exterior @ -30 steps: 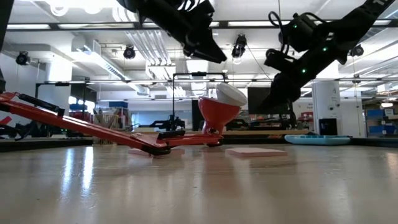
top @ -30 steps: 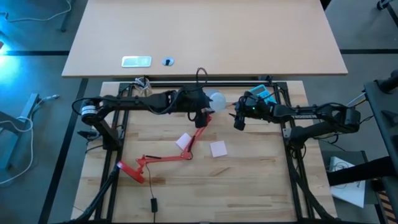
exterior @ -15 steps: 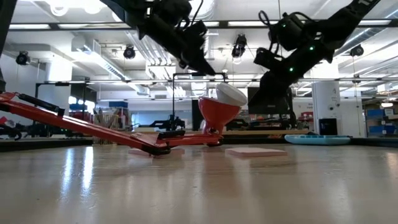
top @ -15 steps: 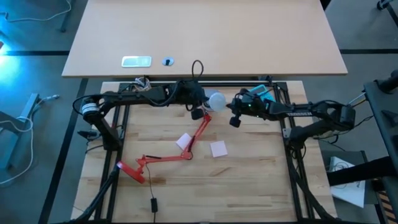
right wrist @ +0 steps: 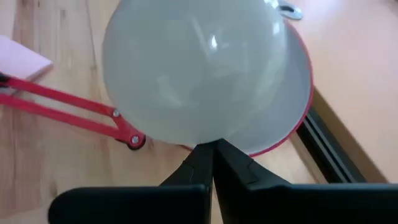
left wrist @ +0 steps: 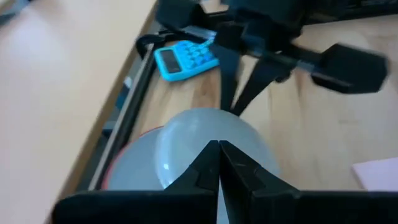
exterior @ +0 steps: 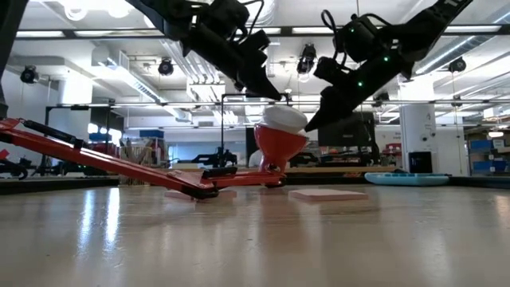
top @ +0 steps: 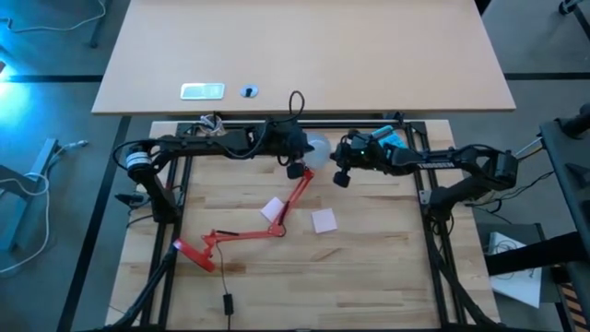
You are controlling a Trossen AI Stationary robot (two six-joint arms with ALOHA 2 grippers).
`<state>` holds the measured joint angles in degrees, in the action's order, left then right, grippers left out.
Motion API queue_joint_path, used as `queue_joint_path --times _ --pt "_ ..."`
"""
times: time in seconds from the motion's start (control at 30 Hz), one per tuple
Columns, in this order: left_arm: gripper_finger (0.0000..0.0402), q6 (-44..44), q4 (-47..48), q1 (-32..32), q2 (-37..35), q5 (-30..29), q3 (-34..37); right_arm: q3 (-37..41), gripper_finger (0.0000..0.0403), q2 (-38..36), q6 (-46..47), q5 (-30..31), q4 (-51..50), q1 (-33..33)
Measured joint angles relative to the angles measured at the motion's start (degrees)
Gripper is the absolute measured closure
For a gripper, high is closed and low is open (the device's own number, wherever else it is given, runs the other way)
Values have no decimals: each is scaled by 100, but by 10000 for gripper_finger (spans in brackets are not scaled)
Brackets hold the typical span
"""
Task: Screw lightbulb
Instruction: Insert the lightbulb into the red lamp
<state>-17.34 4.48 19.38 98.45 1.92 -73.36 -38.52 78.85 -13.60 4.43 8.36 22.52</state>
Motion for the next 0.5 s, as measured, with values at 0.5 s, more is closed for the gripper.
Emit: queue_joint_path --times 0.5 --pt "401 -291 7 140 -30 698 -7 -64 402 -28 49 2 -264 15"
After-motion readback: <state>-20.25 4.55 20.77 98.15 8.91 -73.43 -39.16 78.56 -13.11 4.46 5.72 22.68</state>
